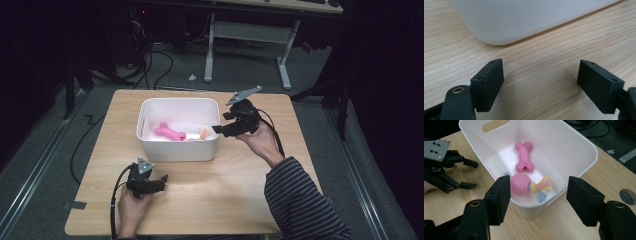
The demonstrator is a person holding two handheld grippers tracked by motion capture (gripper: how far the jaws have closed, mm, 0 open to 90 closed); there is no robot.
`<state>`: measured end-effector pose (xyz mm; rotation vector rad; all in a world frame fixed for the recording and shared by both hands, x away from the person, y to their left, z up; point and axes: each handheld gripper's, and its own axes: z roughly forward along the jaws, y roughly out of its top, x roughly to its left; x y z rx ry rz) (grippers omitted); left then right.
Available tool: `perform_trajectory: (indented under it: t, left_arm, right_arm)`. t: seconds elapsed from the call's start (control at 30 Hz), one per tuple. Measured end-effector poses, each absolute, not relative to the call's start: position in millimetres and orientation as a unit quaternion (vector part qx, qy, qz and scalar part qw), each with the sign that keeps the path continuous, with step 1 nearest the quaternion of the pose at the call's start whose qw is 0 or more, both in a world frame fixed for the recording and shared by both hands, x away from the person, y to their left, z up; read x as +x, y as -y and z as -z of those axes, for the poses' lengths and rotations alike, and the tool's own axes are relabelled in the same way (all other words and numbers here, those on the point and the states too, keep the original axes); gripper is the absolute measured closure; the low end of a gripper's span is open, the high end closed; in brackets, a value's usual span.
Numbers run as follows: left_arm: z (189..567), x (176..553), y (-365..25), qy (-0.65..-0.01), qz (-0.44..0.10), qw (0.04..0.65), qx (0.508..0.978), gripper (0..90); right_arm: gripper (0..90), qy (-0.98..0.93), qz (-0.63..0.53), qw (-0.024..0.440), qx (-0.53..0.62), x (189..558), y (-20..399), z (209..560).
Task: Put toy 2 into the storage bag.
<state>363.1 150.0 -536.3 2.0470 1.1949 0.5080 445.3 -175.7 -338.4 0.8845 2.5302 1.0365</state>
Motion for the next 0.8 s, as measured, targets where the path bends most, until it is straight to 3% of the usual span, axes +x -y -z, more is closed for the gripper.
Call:
perform_trajectory:
  t: [0.8]
  left_arm:
    - [536.3,363.1,-149.7,-0.461,-0.197,0.35,0.791,21.5]
  right_arm:
    - [37.5,-0.844,-0.384,0.162,0.339,403.8,245.3,324.5]
